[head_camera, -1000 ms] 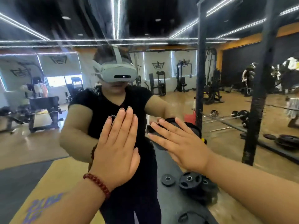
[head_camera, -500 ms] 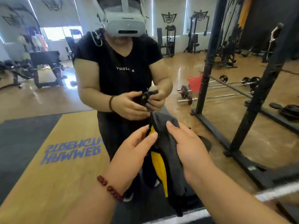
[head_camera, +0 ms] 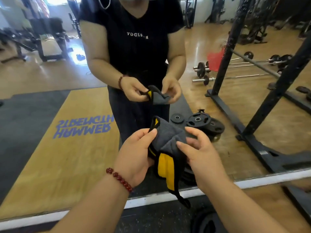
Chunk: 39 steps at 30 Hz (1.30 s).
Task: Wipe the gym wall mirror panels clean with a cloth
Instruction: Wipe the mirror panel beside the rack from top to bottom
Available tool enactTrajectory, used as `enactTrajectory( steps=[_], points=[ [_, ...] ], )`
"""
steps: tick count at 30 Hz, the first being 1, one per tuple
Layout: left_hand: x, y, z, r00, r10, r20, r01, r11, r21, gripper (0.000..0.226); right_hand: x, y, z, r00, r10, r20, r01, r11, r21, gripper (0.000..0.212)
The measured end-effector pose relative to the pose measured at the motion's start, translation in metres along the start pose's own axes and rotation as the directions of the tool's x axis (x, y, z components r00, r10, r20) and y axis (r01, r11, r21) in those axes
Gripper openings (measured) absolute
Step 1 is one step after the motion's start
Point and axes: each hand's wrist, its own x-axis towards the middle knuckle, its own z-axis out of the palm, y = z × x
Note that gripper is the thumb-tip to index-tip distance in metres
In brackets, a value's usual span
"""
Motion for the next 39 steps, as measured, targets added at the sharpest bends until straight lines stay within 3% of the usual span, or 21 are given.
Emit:
enactTrajectory(
  steps=[2,3,6,8,11,15,18,20,23,24,26,28,30,33,36,39],
  points=[
    [-0.002,-0.009,-0.003,0.998,-0.070,0.004,0.070,0.993,-0.092,0.021,-0.006,0.007,0.000,0.989,-0.150,-0.009,0.142,0.953,-0.266,0.031],
    [-0.002,-0.013,-0.004,0.995,-0.103,0.011,0.103,0.987,-0.120,0.023,-0.010,0.009,0.002,0.985,-0.168,0.042,0.173,0.939,-0.298,0.028],
    [-0.004,-0.024,-0.008,0.986,-0.167,0.020,0.168,0.971,-0.169,0.029,-0.017,0.019,0.005,0.979,-0.072,0.193,0.140,0.919,-0.370,0.041],
    [-0.004,-0.027,-0.011,0.979,-0.202,-0.006,0.197,0.961,-0.194,0.029,-0.016,0.028,0.001,0.982,-0.086,0.166,0.150,0.893,-0.423,0.039],
    [-0.003,-0.030,-0.016,0.963,-0.264,-0.055,0.244,0.940,-0.238,0.030,-0.015,0.035,-0.005,0.998,-0.052,0.033,0.060,0.939,-0.340,0.020],
    [-0.001,-0.032,-0.020,0.955,-0.287,-0.079,0.256,0.927,-0.275,0.028,-0.012,0.045,-0.009,0.995,0.086,-0.051,-0.097,0.953,-0.288,0.024],
    [-0.003,-0.026,-0.023,0.952,-0.296,-0.083,0.267,0.929,-0.256,0.027,-0.009,0.048,-0.013,0.972,0.229,-0.056,-0.234,0.968,-0.093,0.031],
    [-0.003,-0.025,-0.026,0.946,-0.273,-0.174,0.246,0.956,-0.162,0.026,-0.004,0.043,-0.019,0.964,0.257,-0.062,-0.257,0.966,0.010,0.035],
    [0.000,-0.030,-0.035,0.945,-0.110,-0.309,0.155,0.980,0.125,0.023,0.001,0.030,-0.027,0.982,0.177,0.065,-0.174,0.984,-0.047,0.043],
    [0.000,-0.034,-0.036,0.958,-0.031,-0.285,0.106,0.962,0.252,0.022,0.002,0.026,-0.028,0.979,0.150,0.135,-0.137,0.986,-0.099,0.046],
    [-0.001,-0.039,-0.037,0.992,0.077,-0.099,-0.023,0.885,0.465,0.037,0.001,0.019,-0.026,0.958,0.118,0.262,-0.061,0.974,-0.218,0.048],
    [0.000,-0.042,-0.035,0.981,0.077,0.178,-0.159,0.847,0.507,0.052,0.000,0.014,-0.023,0.933,0.092,0.348,0.021,0.951,-0.308,0.045],
    [0.003,-0.042,-0.030,0.923,0.034,0.384,-0.248,0.814,0.525,0.057,0.000,0.008,-0.023,0.920,0.058,0.389,0.090,0.932,-0.351,0.045],
    [0.009,-0.040,-0.030,0.916,-0.015,0.401,-0.268,0.721,0.639,0.043,0.003,0.002,-0.029,0.910,0.008,0.414,0.162,0.913,-0.373,0.051],
    [0.009,-0.037,-0.028,0.931,0.027,0.364,-0.301,0.621,0.723,0.009,0.008,0.004,-0.035,0.946,-0.046,0.321,0.157,0.931,-0.328,0.044],
    [0.010,-0.039,-0.027,0.948,0.063,0.312,-0.278,0.638,0.718,0.021,0.011,0.013,-0.034,0.985,-0.117,0.126,0.148,0.949,-0.277,0.034]
  ],
)
